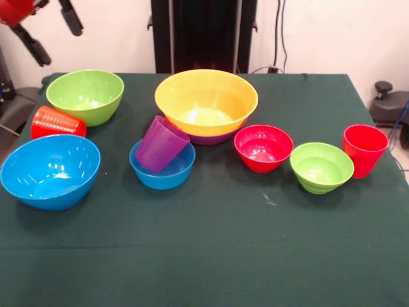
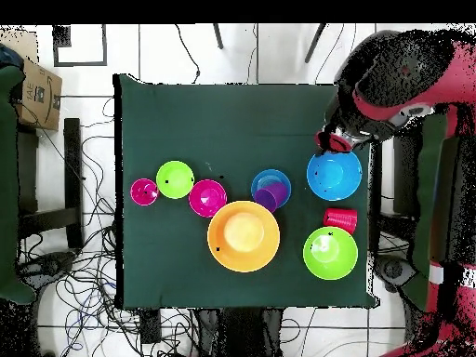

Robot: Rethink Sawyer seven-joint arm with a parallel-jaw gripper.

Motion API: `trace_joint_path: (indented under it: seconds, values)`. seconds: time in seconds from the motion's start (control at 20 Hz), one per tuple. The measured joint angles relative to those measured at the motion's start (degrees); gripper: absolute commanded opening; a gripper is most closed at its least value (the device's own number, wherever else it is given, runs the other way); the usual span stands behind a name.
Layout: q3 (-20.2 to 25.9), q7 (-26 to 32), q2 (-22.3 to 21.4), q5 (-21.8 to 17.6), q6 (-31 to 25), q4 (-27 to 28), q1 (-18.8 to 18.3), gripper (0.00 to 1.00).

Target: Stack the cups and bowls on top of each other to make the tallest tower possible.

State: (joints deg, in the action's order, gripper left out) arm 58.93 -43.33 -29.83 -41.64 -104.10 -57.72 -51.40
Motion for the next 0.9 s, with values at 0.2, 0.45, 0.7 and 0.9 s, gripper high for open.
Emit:
trace_joint_path:
  seconds: [0.2, 0.45, 0.7, 0.9]
  values:
    - [-1.5, 0.0, 0.0, 2.4, 0.0, -0.1, 1.2, 1.00]
    - [-3.3, 0.0, -0.1, 4.4, 0.0, -0.1, 2.8, 1.00]
    - [-4.8, 0.0, 0.0, 5.5, 0.2, -0.1, 3.8, 1.00]
    - [-6.4, 0.0, 0.0, 5.9, 2.4, -0.4, 4.0, 1.00]
